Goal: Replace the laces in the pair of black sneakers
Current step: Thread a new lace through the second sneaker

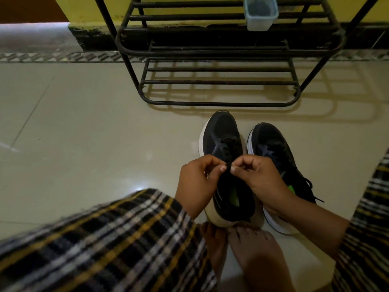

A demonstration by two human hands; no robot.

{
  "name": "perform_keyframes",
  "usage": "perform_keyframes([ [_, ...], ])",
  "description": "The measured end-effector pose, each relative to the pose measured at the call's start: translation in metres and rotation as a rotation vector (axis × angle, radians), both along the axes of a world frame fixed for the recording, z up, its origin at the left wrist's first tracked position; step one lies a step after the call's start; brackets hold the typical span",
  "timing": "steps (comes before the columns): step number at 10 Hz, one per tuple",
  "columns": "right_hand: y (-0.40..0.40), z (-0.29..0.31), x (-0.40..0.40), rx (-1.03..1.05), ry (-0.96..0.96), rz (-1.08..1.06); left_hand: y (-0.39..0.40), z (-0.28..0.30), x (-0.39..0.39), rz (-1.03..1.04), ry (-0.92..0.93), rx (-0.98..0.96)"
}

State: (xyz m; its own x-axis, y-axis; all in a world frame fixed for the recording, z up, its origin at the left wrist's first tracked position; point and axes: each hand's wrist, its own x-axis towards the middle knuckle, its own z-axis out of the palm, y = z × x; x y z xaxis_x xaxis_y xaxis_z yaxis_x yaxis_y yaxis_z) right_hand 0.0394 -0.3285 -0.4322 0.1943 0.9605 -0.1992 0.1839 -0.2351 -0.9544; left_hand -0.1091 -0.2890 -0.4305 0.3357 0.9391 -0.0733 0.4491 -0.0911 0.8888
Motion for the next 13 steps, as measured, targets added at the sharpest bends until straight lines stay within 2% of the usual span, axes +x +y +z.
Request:
perform_keyframes([
  [1,-0.001,-0.003,0.004,0.057,-0.183,0.051,0.004,0.001,0.0,-0.028,-0.05,-0.103],
  [2,-0.003,-0.001,0.007,0.219,-0.627,0.109,0.008,0.001,0.001,-0.058,-0.09,-0.171],
  [3,-0.012,0.004,0.005,0.469,-0.905,0.245,0.011,0.002,0.002,-0.053,-0.079,-0.22],
  [4,-0.031,-0.003,-0.006,0.444,-0.778,0.529,0.015,0.0,-0.001,-0.018,-0.008,-0.209],
  [5,-0.036,-0.019,-0.008,0.281,-0.729,0.702,0.025,0.004,-0.009,0.096,0.042,-0.132],
  [7,-0.03,-0.026,-0.011,0.264,-0.753,0.725,0.048,0.03,-0.013,0.606,-0.905,-0.736],
  [8,-0.028,-0.028,-0.011,0.255,-0.761,0.718,0.042,0.02,-0.021,0.648,-0.744,-0.663],
  [9,-0.028,-0.03,-0.01,0.254,-0.755,0.715,0.024,-0.008,-0.035,0.062,0.28,-0.024],
  [10,-0.028,-0.031,-0.011,0.259,-0.758,0.712,0.012,-0.016,-0.034,-0.242,0.549,0.141],
  [11,-0.028,-0.032,-0.012,0.259,-0.766,0.706,0.015,-0.002,-0.032,0.009,0.16,0.021],
  [12,-0.028,-0.032,-0.011,0.255,-0.763,0.688,0.022,0.021,-0.03,0.304,-0.425,-0.281],
  [13,-0.028,-0.032,-0.011,0.255,-0.782,0.684,0.027,0.039,-0.027,0.479,-0.876,-0.478],
])
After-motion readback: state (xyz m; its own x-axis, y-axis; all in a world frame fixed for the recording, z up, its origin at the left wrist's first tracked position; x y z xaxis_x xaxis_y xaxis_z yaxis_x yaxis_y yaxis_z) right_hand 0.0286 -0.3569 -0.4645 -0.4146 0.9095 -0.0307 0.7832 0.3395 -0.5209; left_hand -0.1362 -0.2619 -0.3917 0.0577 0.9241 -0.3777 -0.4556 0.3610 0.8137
